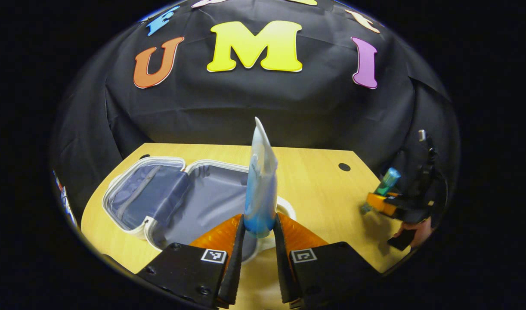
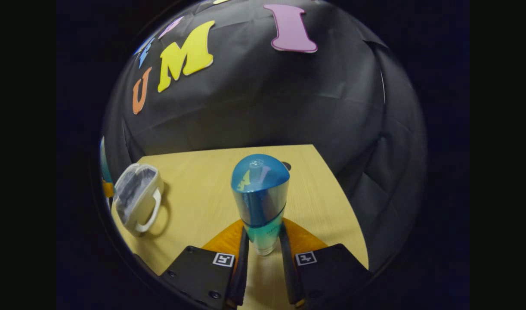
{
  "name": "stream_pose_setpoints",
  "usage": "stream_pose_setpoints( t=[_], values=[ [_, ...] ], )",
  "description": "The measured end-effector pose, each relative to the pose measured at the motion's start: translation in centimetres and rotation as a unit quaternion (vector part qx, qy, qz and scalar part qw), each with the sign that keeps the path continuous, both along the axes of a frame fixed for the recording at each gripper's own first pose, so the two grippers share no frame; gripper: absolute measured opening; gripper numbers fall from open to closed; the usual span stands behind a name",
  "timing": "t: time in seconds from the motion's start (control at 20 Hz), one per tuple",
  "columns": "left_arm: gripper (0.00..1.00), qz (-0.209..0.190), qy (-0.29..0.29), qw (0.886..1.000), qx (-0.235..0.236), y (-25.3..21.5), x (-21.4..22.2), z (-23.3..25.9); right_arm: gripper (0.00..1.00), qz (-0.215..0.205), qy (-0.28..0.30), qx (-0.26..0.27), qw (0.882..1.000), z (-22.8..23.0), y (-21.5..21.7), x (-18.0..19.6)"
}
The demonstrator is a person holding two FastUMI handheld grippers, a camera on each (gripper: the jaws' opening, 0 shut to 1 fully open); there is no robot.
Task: First open the suitcase, pack the skin care products into it, and then close the suitcase.
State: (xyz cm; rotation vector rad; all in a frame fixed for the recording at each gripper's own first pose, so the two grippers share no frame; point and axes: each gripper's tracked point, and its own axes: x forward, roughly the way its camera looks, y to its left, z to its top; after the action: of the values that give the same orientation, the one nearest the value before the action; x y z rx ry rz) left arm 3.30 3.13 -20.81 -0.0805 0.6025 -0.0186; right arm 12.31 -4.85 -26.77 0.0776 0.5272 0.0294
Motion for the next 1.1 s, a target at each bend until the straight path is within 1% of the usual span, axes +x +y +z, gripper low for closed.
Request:
stream_pose_setpoints(
  t=[0.15, 0.25, 0.4, 0.45, 0.5, 0.65, 0.75, 0.8, 0.85, 0.9, 1.05, 1.1],
  values=[
    [0.4, -0.014, 0.013, 1.0, 0.012, 4.0, 0.6, -1.2, 0.34, 0.0, -0.015, 0.001, 1.0, 5.2, 0.3, -3.2],
    [0.4, -0.025, 0.019, 0.999, 0.019, 6.2, 1.1, -2.1, 0.34, -0.002, -0.02, 0.003, 1.0, 7.9, 0.7, -5.6],
    [0.4, -0.043, 0.039, 0.998, 0.025, 8.4, 1.6, -4.5, 0.34, -0.002, -0.011, 0.001, 1.0, 10.1, 1.9, -9.0],
    [0.4, -0.047, 0.049, 0.997, 0.025, 9.0, 1.6, -5.4, 0.31, -0.005, -0.011, 0.0, 1.0, 10.7, 2.3, -9.8],
    [0.4, -0.048, 0.06, 0.997, 0.025, 9.4, 1.6, -6.2, 0.34, -0.007, -0.011, 0.001, 1.0, 11.4, 2.7, -10.6],
    [0.4, -0.045, 0.091, 0.995, 0.019, 10.2, 1.7, -8.6, 0.34, -0.011, -0.009, 0.001, 1.0, 12.1, 4.3, -12.3],
    [0.4, -0.056, 0.121, 0.991, 0.016, 10.3, 1.6, -10.2, 0.34, -0.011, -0.01, -0.001, 1.0, 12.5, 5.3, -12.9],
    [0.4, -0.062, 0.138, 0.988, 0.015, 10.1, 1.5, -11.1, 0.31, -0.009, -0.011, -0.003, 1.0, 12.6, 5.6, -13.2],
    [0.4, -0.067, 0.152, 0.986, 0.015, 10.1, 1.4, -11.8, 0.34, -0.007, -0.008, -0.005, 1.0, 12.5, 5.9, -13.5],
    [0.4, -0.071, 0.164, 0.984, 0.014, 9.9, 1.6, -12.4, 0.34, -0.008, -0.005, -0.005, 1.0, 12.5, 6.1, -13.7],
    [0.4, -0.075, 0.19, 0.979, 0.028, 10.0, 1.7, -13.8, 0.34, -0.007, -0.005, -0.006, 1.0, 12.6, 6.6, -13.9],
    [0.4, -0.077, 0.184, 0.979, 0.036, 10.0, 2.2, -13.7, 0.34, -0.005, -0.005, -0.006, 1.0, 12.6, 6.8, -13.9]
  ],
)
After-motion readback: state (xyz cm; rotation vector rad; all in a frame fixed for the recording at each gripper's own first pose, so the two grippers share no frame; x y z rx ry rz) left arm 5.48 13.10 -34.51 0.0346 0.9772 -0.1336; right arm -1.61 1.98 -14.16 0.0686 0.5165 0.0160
